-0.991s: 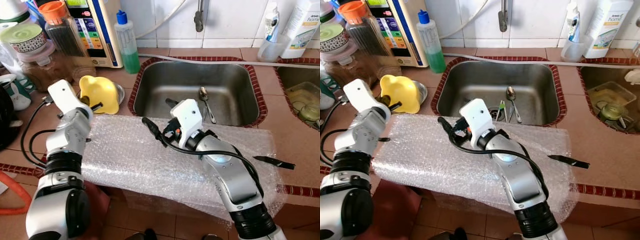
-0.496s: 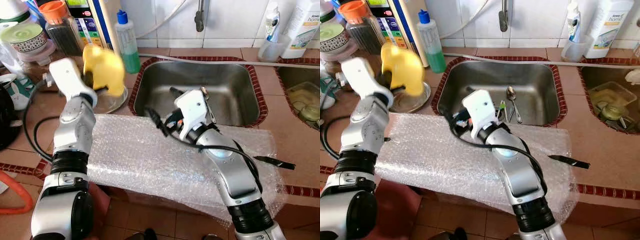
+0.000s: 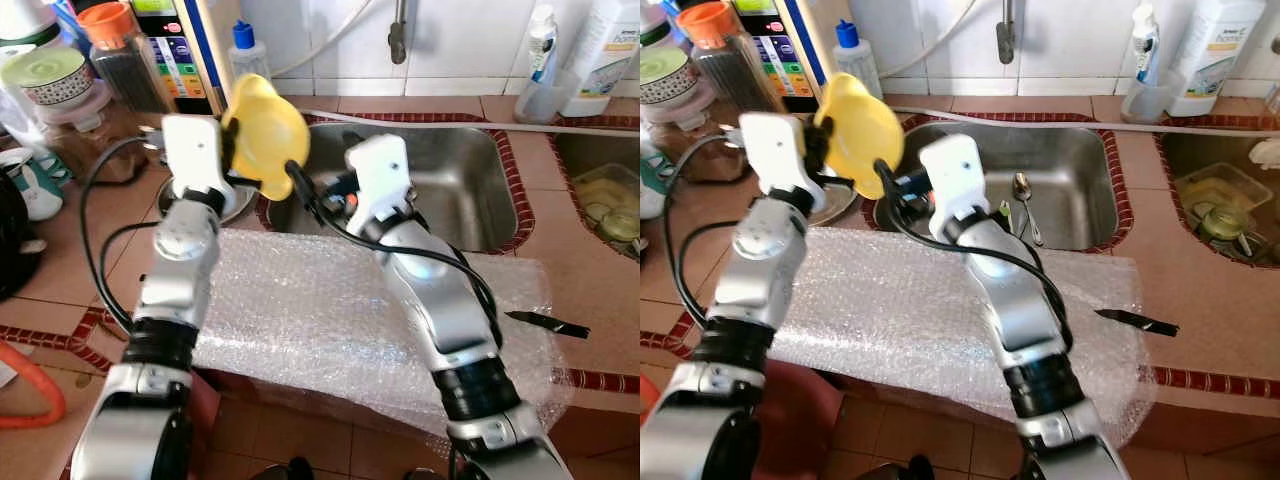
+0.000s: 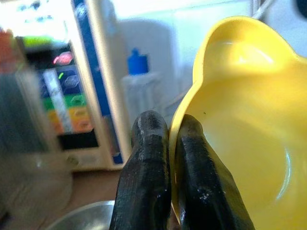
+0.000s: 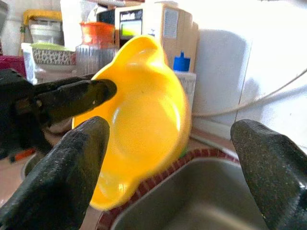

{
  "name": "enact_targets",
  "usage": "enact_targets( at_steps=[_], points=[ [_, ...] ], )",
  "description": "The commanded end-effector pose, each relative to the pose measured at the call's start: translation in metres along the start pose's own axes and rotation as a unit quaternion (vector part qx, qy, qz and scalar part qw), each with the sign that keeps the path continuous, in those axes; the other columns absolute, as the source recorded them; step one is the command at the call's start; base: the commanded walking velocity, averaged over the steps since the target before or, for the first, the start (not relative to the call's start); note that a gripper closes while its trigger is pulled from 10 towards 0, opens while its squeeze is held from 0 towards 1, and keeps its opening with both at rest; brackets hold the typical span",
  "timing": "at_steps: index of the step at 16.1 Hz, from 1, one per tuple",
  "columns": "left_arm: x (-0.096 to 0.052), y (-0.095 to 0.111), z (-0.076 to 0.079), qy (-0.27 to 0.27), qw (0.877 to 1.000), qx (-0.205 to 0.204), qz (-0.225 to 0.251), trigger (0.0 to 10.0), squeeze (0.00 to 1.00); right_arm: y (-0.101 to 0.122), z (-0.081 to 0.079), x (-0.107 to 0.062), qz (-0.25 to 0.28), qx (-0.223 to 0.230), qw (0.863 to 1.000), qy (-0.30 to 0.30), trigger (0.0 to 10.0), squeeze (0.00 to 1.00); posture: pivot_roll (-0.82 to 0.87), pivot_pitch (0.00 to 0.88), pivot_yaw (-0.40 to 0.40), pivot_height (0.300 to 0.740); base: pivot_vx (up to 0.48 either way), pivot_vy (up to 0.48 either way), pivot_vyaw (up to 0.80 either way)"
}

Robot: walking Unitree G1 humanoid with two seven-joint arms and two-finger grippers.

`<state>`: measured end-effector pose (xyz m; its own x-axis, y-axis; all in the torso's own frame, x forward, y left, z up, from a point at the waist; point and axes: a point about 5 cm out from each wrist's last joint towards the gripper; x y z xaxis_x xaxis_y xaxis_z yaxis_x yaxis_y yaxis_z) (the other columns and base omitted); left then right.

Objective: Kitchen organization

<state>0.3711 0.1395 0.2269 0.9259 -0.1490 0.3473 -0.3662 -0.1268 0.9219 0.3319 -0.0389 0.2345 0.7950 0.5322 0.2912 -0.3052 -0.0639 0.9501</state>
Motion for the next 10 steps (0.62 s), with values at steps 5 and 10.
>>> enact_targets(
  at_steps=[5,10],
  points=[
    [-0.004,0.024,0.014,-0.018,0.997,-0.001,0.074,0.0,0.0,-0.003,0.015,0.001,0.005,-0.005,0.999,-0.041,10.0,0.84,-0.22,0.11,0.128,0.74,0.0,0.0,0.0],
    [-0.008,0.028,0.034,-0.054,0.994,-0.01,0.09,0.0,0.0,-0.006,0.023,0.003,0.004,0.002,0.998,-0.058,10.0,0.84,-0.22,0.108,0.142,0.74,0.0,0.0,0.0]
  ],
)
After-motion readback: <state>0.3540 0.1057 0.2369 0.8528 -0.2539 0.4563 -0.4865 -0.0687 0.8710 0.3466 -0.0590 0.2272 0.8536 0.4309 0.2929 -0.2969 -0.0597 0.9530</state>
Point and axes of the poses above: a point about 5 cm out from each wrist's last joint towards the gripper, its own x axis pointing out of the wrist towards the gripper, its own y axis along the axis of the wrist's last joint, z = x × y, and after that the axes turned 5 degrees about x, right-handed
